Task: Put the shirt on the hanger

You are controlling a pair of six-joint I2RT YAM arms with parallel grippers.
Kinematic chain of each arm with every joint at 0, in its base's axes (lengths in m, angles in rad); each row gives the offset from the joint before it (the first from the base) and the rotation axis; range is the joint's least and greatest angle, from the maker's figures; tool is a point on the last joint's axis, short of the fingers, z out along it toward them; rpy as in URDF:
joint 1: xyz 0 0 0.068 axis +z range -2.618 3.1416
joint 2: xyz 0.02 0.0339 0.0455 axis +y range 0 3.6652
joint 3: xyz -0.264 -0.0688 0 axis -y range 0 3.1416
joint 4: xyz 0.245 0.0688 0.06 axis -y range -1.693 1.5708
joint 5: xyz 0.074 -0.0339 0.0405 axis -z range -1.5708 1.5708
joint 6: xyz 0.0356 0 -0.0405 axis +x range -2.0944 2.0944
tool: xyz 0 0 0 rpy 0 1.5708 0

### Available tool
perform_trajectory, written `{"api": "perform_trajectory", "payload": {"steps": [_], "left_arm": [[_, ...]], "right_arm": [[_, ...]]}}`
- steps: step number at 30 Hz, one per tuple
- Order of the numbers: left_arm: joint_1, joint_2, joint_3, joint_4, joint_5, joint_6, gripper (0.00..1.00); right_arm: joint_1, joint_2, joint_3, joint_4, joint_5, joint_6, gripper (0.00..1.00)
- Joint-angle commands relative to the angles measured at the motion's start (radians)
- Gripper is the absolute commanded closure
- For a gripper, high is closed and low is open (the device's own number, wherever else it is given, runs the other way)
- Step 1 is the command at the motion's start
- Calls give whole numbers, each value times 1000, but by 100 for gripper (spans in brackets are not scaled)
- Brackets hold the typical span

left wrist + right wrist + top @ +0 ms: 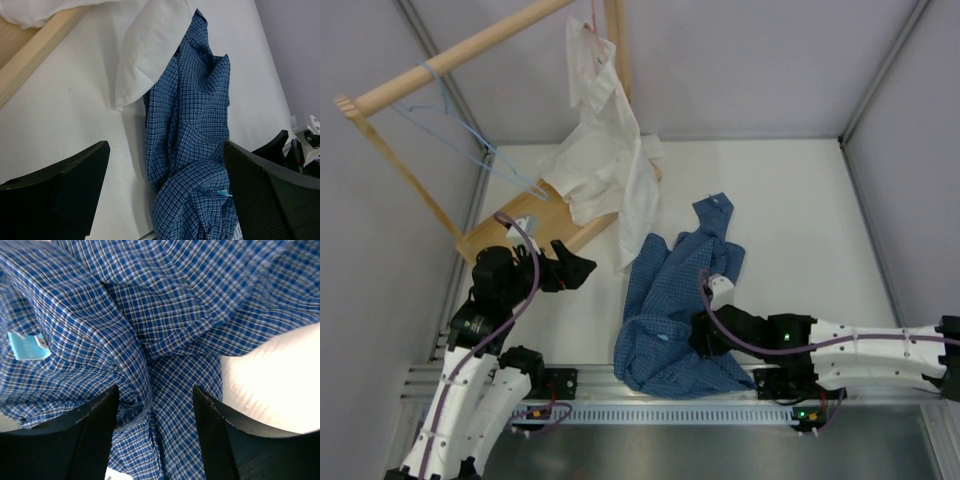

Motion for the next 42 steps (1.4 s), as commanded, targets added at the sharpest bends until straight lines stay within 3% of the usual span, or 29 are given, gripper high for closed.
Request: {"api": "perform_trajectory", "payload": {"steps": [1, 4, 5, 8, 15, 18, 22, 24, 25, 26, 28, 29, 31, 34, 38, 40, 42], "left_arm": [[1, 0, 6, 59, 53, 14, 2], [1, 8, 5, 67, 78, 17, 2], [1, 9, 5, 69, 87, 21, 2], [1, 5, 5, 69, 94, 27, 2], [1, -11, 7, 128, 208, 24, 2], [1, -32, -18, 242, 290, -35, 2], [-44, -41, -141, 527, 293, -234, 2], [-171, -17, -176, 632, 209, -232, 2], [-237, -3, -185, 636, 74, -186, 2], [-381, 15, -187, 642, 2, -158, 2], [-532, 95, -169, 647, -226, -56, 2], [-665, 127, -158, 649, -304, -22, 2], [-745, 221, -141, 653, -423, 42, 2], [-758, 339, -132, 716, -358, 55, 2], [-759, 435, -142, 797, -214, 41, 10], [-758, 452, -167, 842, -208, 24, 21], [-759, 466, -168, 845, -250, 23, 49]], "right_arm": [[-23, 71, -2, 172, -107, -63, 42], [-26, 140, 34, 198, -113, -99, 50], [-26, 151, 46, 198, -110, -105, 69], [-26, 148, 98, 165, -77, -132, 100], [-26, 53, 456, -160, 98, -284, 100], [-26, 36, 590, -312, 163, -312, 100], [-28, -37, 601, -385, 197, -292, 100], [-31, -76, 539, -388, 203, -264, 100], [-35, -82, 519, -391, 201, -255, 100], [-41, -85, 497, -395, 200, -247, 100], [-41, -100, 457, -417, 198, -218, 100], [-43, -110, 447, -424, 194, -211, 100], [-43, -154, 427, -441, 187, -198, 100], [-43, -237, 393, -441, 169, -194, 100], [-43, -300, 374, -449, 166, -185, 100], [-43, -309, 371, -447, 172, -181, 99], [-43, -303, 376, -446, 174, -183, 99]]}}
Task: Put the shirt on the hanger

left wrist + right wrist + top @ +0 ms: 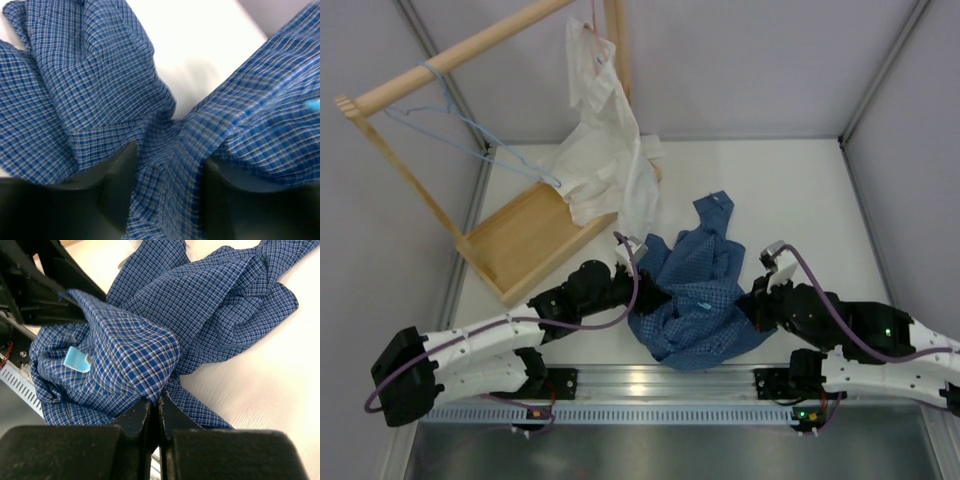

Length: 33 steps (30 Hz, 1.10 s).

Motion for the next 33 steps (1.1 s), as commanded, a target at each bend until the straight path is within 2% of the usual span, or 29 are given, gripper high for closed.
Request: {"api": "perform_trajectory", "payload": {"steps": [1, 2, 3, 6, 7, 8, 9, 10, 11, 12, 13, 14, 16, 17, 18, 19, 20, 21, 22, 23, 25, 26, 27, 28, 29, 30, 31, 32, 33], "left_arm": [[-3, 9, 9, 138, -24, 17, 61], [-3, 14, 19, 133, -29, 19, 87], [-5, 15, 35, 125, -34, 20, 99], [-20, -9, 201, 89, -86, 44, 100], [-55, -20, 255, 73, -157, 68, 100], [-80, -37, 315, 49, -196, 94, 100], [-107, -41, 379, 43, -230, 176, 100], [-170, -41, 518, 38, -300, 221, 100], [-204, -26, 595, 17, -323, 264, 100], [-233, -12, 672, 10, -331, 355, 100], [-293, 3, 813, 6, -343, 397, 100], [-324, 44, 879, 0, -342, 436, 100], [-400, 89, 993, -20, -330, 569, 100], [-433, 130, 1079, -28, -343, 616, 100], [-471, 149, 1108, -28, -368, 746, 100], [-578, 166, 1131, -25, -406, 825, 100], [-638, 205, 1151, -22, -453, 897, 100], [-684, 227, 1189, -23, -541, 1018, 100], [-742, 248, 1200, -17, -573, 1060, 100], [-759, 287, 1202, -2, -607, 1088, 100], [-763, 324, 1150, 109, -756, 1129, 100], [-760, 356, 1109, 183, -821, 1143, 100], [-755, 374, 1060, 270, -892, 1176, 100], [-726, 391, 971, 349, -1035, 1169, 100], [-697, 425, 940, 422, -1101, 1136, 100], [-663, 434, 919, 377, -1148, 950, 100], [-575, 436, 885, 160, -1149, 792, 100], [-515, 433, 872, 42, -1100, 628, 100], [-457, 431, 857, -40, -1039, 325, 100]], "right_arm": [[-14, 14, 11, -18, 19, 7, 99], [-14, 21, 16, -17, 25, 6, 99], [-14, 39, 40, -15, 50, 0, 100], [-14, 91, 187, -3, 103, -75, 100], [-12, 109, 247, -1, 119, -101, 100], [-14, 161, 398, -3, 137, -168, 100], [-14, 192, 489, -6, 149, -207, 100], [-14, 230, 579, -21, 150, -242, 100], [-14, 317, 788, -40, 150, -311, 100], [-14, 362, 900, -63, 128, -345, 100], [-14, 408, 998, -90, 107, -376, 100], [-12, 479, 1168, -92, 70, -447, 100], [-14, 530, 1302, -75, -24, -497, 100], [-14, 577, 1426, -67, -42, -537, 100], [-14, 600, 1486, -70, -70, -552, 100], [-12, 622, 1540, -77, -82, -554, 100], [-12, 651, 1609, -84, -93, -604, 100], [-14, 651, 1610, -77, -94, -617, 100], [-14, 645, 1591, -66, -84, -629, 100], [-14, 612, 1496, -31, -59, -643, 100], [-14, 567, 1360, 3, 92, -638, 100], [-12, 527, 1220, 11, 173, -599, 100], [-12, 509, 1144, 9, 341, -570, 100], [-14, 484, 1067, 9, 410, -519, 100], [-14, 431, 903, 6, 466, -440, 100], [-17, 401, 817, 8, 557, -400, 100], [-44, 343, 680, -12, 579, -296, 100], [-72, 312, 616, -20, 582, -252, 100], [-109, 286, 552, -24, 527, -215, 100]]}}
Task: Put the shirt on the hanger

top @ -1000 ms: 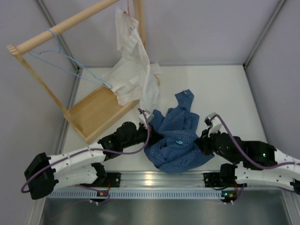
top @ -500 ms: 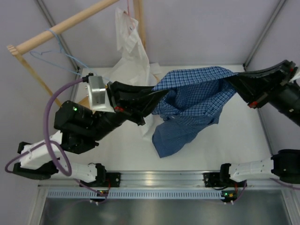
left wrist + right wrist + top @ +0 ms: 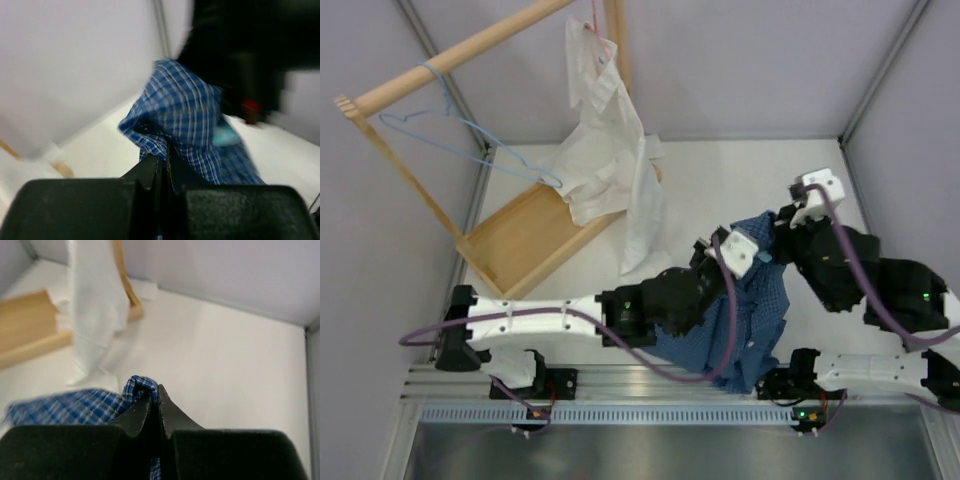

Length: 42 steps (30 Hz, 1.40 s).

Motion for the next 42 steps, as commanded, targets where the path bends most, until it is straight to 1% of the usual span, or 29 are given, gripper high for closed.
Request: {"api": "perform_trajectory", "payload": {"steps": [1, 2, 3, 4, 5, 6, 8, 9, 10, 11, 12, 14, 15, 17, 18, 19, 21, 22, 24, 25, 27, 29, 32, 35, 38, 40, 41, 42], "left_arm": [[271, -20, -91, -215, -21, -635, 100], [312, -20, -123, -237, 4, -694, 100], [338, -22, -155, -227, 24, -755, 100], [379, -20, -182, -219, 46, -780, 100], [401, -20, -215, -217, 97, -805, 100], [427, -20, -223, -242, 119, -854, 100], [439, -26, -228, -303, 94, -911, 100], [445, -29, -237, -355, 90, -963, 100], [458, -38, -251, -390, 90, -977, 100], [468, -61, -271, -394, 122, -986, 100], [493, -75, -309, -394, 159, -1000, 100], [511, -112, -341, -374, 239, -1002, 100], [514, -124, -357, -352, 324, -967, 100], [513, -150, -392, -316, 403, -940, 100], [513, -157, -400, -314, 437, -925, 100], [513, -160, -410, -312, 499, -916, 100], [513, -180, -426, -314, 543, -906, 100], [513, -189, -435, -312, 582, -908, 100], [513, -212, -459, -314, 616, -906, 100], [513, -221, -466, -312, 627, -906, 100], [513, -247, -485, -314, 650, -911, 100], [513, -269, -495, -314, 658, -911, 100], [513, -287, -501, -315, 669, -916, 100], [513, -304, -499, -335, 655, -929, 100], [514, -313, -487, -346, 658, -928, 100], [515, -318, -475, -345, 690, -926, 100], [515, -318, -472, -345, 705, -925, 100], [515, -321, -467, -345, 721, -920, 97]], "right_arm": [[-108, -98, -205, -17, 101, 219, 100], [-204, -116, -312, -15, 53, 249, 100], [-261, -106, -358, -17, -51, 253, 100], [-326, -83, -395, -6, -131, 248, 100], [-468, -32, -461, 9, -227, 205, 100], [-527, -17, -493, 31, -345, 194, 100], [-607, -44, -561, 112, -380, 190, 100], [-618, -69, -578, 141, -398, 190, 100], [-622, -95, -589, 172, -411, 190, 100], [-627, -128, -601, 228, -435, 171, 100], [-627, -138, -606, 251, -514, 156, 100], [-627, -139, -612, 285, -593, 112, 100], [-627, -139, -615, 305, -678, 90, 98], [-627, -139, -622, 308, -758, 35, 76], [-629, -145, -627, 316, -848, 15, 60], [-627, -153, -630, 319, -880, 0, 40], [-627, -173, -635, 339, -961, -56, 33], [-627, -178, -633, 357, -974, -72, 31], [-627, -164, -610, 367, -990, -120, 31], [-627, -152, -600, 370, -1000, -134, 31], [-627, -100, -563, 374, -1068, -178, 31], [-626, -37, -538, 385, -1127, -201, 36], [-624, 14, -541, 435, -1107, -212, 40], [-618, 46, -543, 457, -1139, -232, 41], [-601, 75, -552, 495, -1090, -250, 43], [-599, 100, -541, 528, -1043, -240, 69], [-599, 106, -535, 535, -1014, -229, 86], [-599, 109, -529, 551, -936, -211, 100]]}}
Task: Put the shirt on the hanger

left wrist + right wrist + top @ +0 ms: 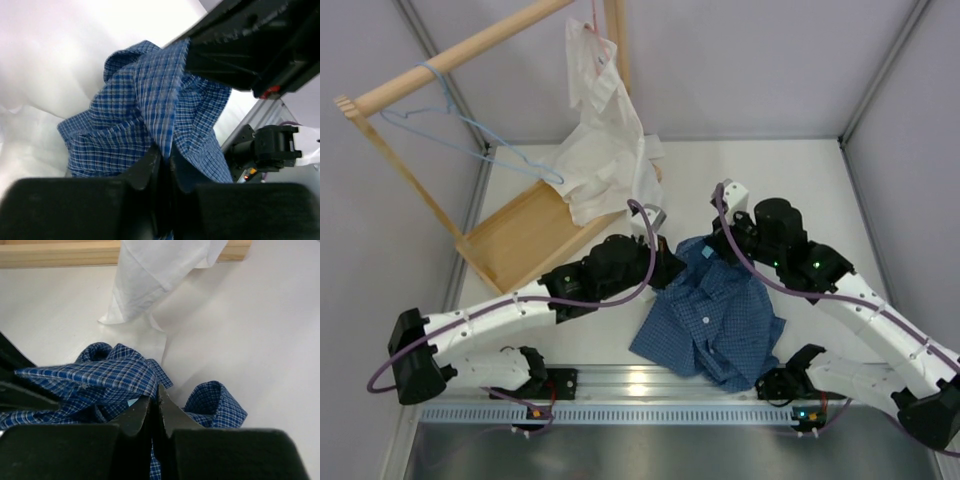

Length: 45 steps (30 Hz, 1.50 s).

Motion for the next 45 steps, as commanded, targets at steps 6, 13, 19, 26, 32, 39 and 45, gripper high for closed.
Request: {"api": "perform_trajectory", "payload": {"steps": [6, 13, 19, 26, 32, 39, 45], "left_arm": [[-2, -182, -64, -51, -40, 25, 2], [-1, -375, -408, 61, -34, -75, 2], [-2, -207, -593, 320, 194, -129, 3], [-2, -71, -687, 569, 317, -86, 8], [-2, -12, -638, 519, 237, -67, 100], [-2, -253, -399, -199, -305, -148, 100], [-2, -496, -76, -589, -698, -190, 100]], "right_arm": [[4, -136, -23, 139, 278, 87, 100], [1, -293, -56, 75, 274, 146, 100], [1, -341, 3, 6, 223, 158, 100], [1, -342, 57, -40, 149, 149, 100], [1, -338, 48, -45, 160, 141, 100], [1, -281, 71, -77, 183, 138, 100], [0, -239, 126, -88, 182, 167, 100]]}}
